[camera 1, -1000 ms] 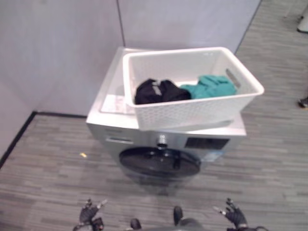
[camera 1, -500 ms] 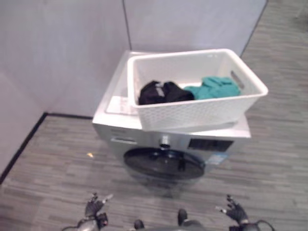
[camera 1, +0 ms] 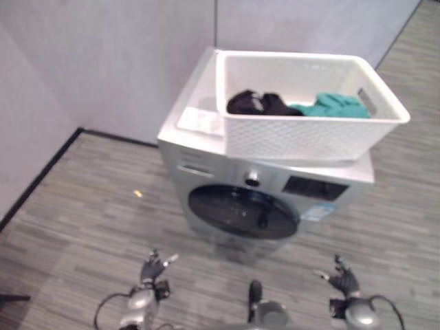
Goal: Grab the laundry basket,head to the washer,open it,put in the laundry and shut it.
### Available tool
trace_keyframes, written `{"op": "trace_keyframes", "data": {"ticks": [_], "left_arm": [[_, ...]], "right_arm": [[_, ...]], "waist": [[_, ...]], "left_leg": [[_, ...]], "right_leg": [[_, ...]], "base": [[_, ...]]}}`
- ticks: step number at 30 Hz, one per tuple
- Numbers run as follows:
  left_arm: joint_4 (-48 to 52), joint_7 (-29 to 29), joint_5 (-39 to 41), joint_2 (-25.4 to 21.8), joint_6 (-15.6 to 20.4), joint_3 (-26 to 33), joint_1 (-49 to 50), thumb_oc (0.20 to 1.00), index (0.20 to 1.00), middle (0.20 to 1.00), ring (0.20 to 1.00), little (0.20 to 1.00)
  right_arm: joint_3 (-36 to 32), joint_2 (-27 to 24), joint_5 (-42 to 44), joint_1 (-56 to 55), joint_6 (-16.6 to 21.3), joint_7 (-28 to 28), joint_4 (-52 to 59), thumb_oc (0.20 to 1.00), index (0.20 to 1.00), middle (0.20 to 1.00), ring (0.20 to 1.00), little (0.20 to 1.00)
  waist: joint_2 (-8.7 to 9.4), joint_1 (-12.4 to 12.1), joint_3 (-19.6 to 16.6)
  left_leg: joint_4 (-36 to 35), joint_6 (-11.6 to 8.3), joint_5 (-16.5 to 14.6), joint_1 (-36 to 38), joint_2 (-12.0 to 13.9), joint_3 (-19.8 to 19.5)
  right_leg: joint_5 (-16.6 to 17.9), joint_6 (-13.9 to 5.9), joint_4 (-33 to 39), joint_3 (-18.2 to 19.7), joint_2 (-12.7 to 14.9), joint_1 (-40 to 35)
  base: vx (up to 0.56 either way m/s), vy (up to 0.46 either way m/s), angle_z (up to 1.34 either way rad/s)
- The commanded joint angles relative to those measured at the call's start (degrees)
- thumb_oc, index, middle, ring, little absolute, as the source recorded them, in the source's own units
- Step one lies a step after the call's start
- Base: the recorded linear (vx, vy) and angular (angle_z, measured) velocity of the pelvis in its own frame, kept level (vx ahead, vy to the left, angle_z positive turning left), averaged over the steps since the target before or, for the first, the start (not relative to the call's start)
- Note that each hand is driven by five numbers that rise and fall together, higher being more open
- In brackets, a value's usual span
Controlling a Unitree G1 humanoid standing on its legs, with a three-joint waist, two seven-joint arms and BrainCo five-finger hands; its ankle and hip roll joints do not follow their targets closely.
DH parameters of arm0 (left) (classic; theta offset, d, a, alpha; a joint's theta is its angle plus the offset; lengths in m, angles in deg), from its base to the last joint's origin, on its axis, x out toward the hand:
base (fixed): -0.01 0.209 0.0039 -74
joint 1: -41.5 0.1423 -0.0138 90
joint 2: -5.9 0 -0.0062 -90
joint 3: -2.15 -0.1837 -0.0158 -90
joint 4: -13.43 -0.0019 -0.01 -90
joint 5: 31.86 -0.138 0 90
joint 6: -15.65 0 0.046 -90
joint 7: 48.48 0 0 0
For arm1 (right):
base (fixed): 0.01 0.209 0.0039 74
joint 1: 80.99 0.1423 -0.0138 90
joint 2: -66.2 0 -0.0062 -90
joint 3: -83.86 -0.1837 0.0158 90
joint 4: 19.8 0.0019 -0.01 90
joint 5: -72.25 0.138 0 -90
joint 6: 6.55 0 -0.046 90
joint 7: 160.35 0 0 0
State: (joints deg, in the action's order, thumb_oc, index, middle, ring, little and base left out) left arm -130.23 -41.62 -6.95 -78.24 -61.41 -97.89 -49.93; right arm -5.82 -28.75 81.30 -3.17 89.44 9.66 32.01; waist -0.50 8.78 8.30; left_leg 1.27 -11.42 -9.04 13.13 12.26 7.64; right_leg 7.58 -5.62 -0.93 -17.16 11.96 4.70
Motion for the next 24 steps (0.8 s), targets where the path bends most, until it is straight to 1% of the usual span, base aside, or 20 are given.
{"op": "trace_keyframes", "data": {"ticks": [1,2,3,5,6,7,9,10,11,12,15,16,17,18,19,20,21,22,24], "left_arm": [[3.61,-0.90,-0.44,-2.05,1.30,1.25,2.66,1.000,1.000,1.000,1.000,1.000],[3.74,-1.01,-0.96,-2.29,1.09,0.81,2.55,1.000,1.000,1.000,1.000,1.000],[4.62,-1.13,-2.04,-2.81,1.06,0.65,2.82,1.000,1.000,1.000,1.000,1.000],[5.41,-1.46,-2.88,-3.51,1.03,0.62,3.32,1.000,1.000,1.000,1.000,1.000],[5.43,-1.46,-2.88,-3.53,1.02,0.63,3.33,1.000,1.000,1.000,1.000,1.000],[5.86,-1.55,-3.48,-4.43,0.82,0.34,2.96,1.000,1.000,1.000,1.000,1.000],[6.09,-1.45,-4.05,-4.84,0.77,0.15,2.42,1.000,1.000,1.000,1.000,1.000],[6.37,-1.18,-4.29,-4.81,0.96,0.27,2.53,1.000,1.000,1.000,1.000,1.000],[6.37,-0.88,-4.50,-4.78,0.92,0.32,2.71,1.000,1.000,1.000,1.000,1.000],[6.38,-0.87,-4.51,-4.77,0.92,0.31,2.72,1.000,1.000,1.000,1.000,1.000],[6.44,-0.93,-4.19,-4.94,0.50,0.97,3.44,1.000,1.000,1.000,1.000,1.000],[7.12,-1.36,-4.13,-4.94,-0.27,1.62,4.34,1.000,1.000,1.000,1.000,1.000],[7.72,-1.99,-3.94,-4.96,-0.79,2.27,5.04,1.000,1.000,1.000,1.000,1.000],[7.76,-1.99,-3.93,-4.93,-0.82,2.26,5.06,1.000,1.000,1.000,1.000,1.000],[8.68,-2.82,-4.08,-5.15,-0.88,2.05,5.68,1.000,1.000,1.000,1.000,1.000],[9.04,-3.47,-3.98,-5.32,-1.02,2.02,5.98,1.000,1.000,1.000,1.000,1.000],[9.06,-3.49,-3.97,-5.28,-1.04,2.03,5.97,1.000,1.000,1.000,1.000,1.000],[9.52,-3.97,-3.29,-5.43,-1.05,2.08,6.40,1.000,1.000,1.000,1.000,1.000],[11.22,-4.32,-2.50,-5.83,-0.71,2.19,7.30,1.000,1.000,1.000,1.000,1.000]], "right_arm": [[-0.06,0.17,2.61,1.11,1.04,-0.94,1.29,1.000,1.000,1.000,1.000,1.000],[-0.19,0.56,3.00,1.54,0.74,-0.95,0.43,1.000,1.000,1.000,1.000,1.000],[0.12,0.96,2.82,1.91,0.15,-0.76,0.36,1.000,1.000,1.000,1.000,1.000],[0.52,1.08,2.39,2.54,-0.24,-0.50,-0.09,1.000,1.000,1.000,1.000,1.000],[0.53,1.10,2.39,2.55,-0.24,-0.50,-0.10,1.000,1.000,1.000,1.000,1.000],[1.42,1.04,1.42,3.99,-0.69,-0.64,-0.72,1.000,1.000,1.000,1.000,1.000],[1.13,0.83,0.02,3.98,-1.13,-1.67,-0.04,1.000,1.000,1.000,1.000,1.000],[0.58,0.73,-0.68,3.92,-1.39,-2.19,0.22,1.000,1.000,1.000,1.000,1.000],[0.05,0.39,-1.21,3.91,-1.56,-2.51,0.54,1.000,1.000,1.000,1.000,1.000],[0.04,0.39,-1.22,3.89,-1.57,-2.51,0.56,1.000,1.000,1.000,1.000,1.000],[-1.92,-1.48,-5.35,3.12,-3.00,-4.44,2.17,1.000,1.000,1.000,1.000,1.000],[-3.49,-3.04,-10.24,2.97,-6.06,-5.79,1.48,1.000,1.000,1.000,1.000,1.000],[-5.70,-5.58,-14.40,3.34,-7.85,-6.81,1.06,1.000,1.000,1.000,1.000,1.000],[-5.74,-5.61,-14.44,3.32,-7.88,-6.79,1.09,1.000,1.000,1.000,1.000,1.000],[-7.08,-8.21,-16.68,4.20,-8.42,-7.45,0.84,1.000,1.000,1.000,1.000,1.000],[-7.57,-9.79,-17.70,4.94,-8.66,-7.21,0.64,1.000,1.000,1.000,1.000,1.000],[-7.58,-9.85,-17.71,4.99,-8.65,-7.19,0.60,1.000,1.000,1.000,1.000,1.000],[-7.37,-12.22,-19.59,6.17,-8.62,-7.43,-0.08,1.000,1.000,1.000,1.000,1.000],[-6.60,-15.26,-21.34,8.56,-8.44,-7.38,-1.34,1.000,1.000,1.000,1.000,1.000]], "waist": [[0.47,-0.72,-2.05],[0.76,-0.84,-1.81],[1.08,-1.01,-1.30],[1.28,-1.51,-1.01],[1.34,-1.53,-0.99],[1.19,-2.02,-0.08],[1.28,-2.15,0.11],[1.53,-2.34,-0.31],[1.66,-2.43,-0.48],[1.67,-2.45,-0.53],[2.73,-3.31,-1.90],[3.24,-4.00,-2.89],[3.51,-4.58,-3.25],[3.43,-4.52,-3.23],[3.39,-4.76,-3.21],[3.12,-4.77,-2.99],[3.05,-4.71,-2.99],[2.79,-4.90,-2.58],[2.33,-5.35,-1.59]], "left_leg": [[5.33,4.01,0.14,-0.15,-1.22,-0.01],[3.71,4.73,-2.47,1.13,-2.31,1.10],[1.90,5.52,-4.87,2.33,-4.31,2.16],[0.86,6.30,-5.67,2.93,-5.98,2.63],[0.80,6.33,-5.64,2.98,-6.04,2.65],[1.74,6.73,-5.44,2.02,-5.95,2.71],[2.12,7.13,-5.03,0.94,-6.33,1.45],[1.74,7.23,-4.50,0.57,-6.53,0.81],[1.24,7.30,-4.22,0.65,-6.43,0.56],[1.18,7.31,-4.18,0.63,-6.47,0.58],[-0.29,7.12,-3.47,0.89,-6.51,0.41],[-1.75,6.83,-2.82,1.23,-5.95,-0.14],[-2.95,6.34,-2.08,1.56,-5.27,-0.30],[-3.08,6.32,-2.00,1.63,-5.21,-0.37],[-3.54,6.02,-1.47,1.58,-4.70,-0.71],[-3.88,5.82,-1.07,1.46,-4.33,-0.98],[-3.92,5.80,-1.04,1.45,-4.29,-1.03],[-4.24,5.45,-0.57,1.11,-3.83,-1.34],[-4.25,5.24,-0.16,0.37,-3.46,-1.63]], "right_leg": [[-1.69,-4.22,-2.76,3.78,3.35,3.12],[-0.24,-5.47,-2.80,3.97,4.91,3.83],[2.74,-7.26,-2.72,3.54,7.41,4.96],[4.38,-8.17,-2.10,2.88,8.97,5.34],[4.42,-8.19,-2.07,2.93,9.01,5.33],[3.91,-8.76,-4.62,3.11,9.34,5.96],[1.69,-7.98,-6.65,5.26,8.81,4.96],[1.68,-7.86,-6.92,5.69,9.13,4.72],[2.89,-8.00,-7.75,5.81,9.51,5.27],[2.90,-8.01,-7.78,5.85,9.53,5.35],[2.99,-7.92,-5.07,4.47,9.27,3.70],[2.44,-7.84,-3.99,3.71,8.93,2.86],[1.86,-7.81,-3.63,2.60,8.89,2.36],[1.85,-7.80,-3.59,2.48,8.85,2.26],[1.39,-7.74,-3.58,2.02,8.73,2.09],[1.12,-7.68,-3.60,1.60,8.63,2.08],[1.10,-7.67,-3.61,1.53,8.61,2.06],[0.95,-7.67,-3.59,0.96,8.59,2.22],[0.91,-7.64,-3.79,0.68,8.80,3.00]], "base": [[-0.10,0.215,0.23],[-0.17,0.291,-0.07],[-0.22,0.354,-0.22],[-0.13,0.186,-0.25],[-0.12,0.090,-0.23],[-0.14,0.068,-0.18],[-0.14,0.048,-0.05],[-0.08,-0.015,0.17],[-0.04,-0.021,0.22],[-0.01,-0.047,0.33],[0.03,-0.123,0.11],[0.08,-0.205,0.11],[0.07,-0.160,0.13],[0.04,-0.137,0.23],[0.01,-0.093,0.12],[0.01,-0.093,0.15],[0.00,-0.086,0.14],[-0.01,-0.075,0.17],[-0.05,-0.069,0.15]]}}
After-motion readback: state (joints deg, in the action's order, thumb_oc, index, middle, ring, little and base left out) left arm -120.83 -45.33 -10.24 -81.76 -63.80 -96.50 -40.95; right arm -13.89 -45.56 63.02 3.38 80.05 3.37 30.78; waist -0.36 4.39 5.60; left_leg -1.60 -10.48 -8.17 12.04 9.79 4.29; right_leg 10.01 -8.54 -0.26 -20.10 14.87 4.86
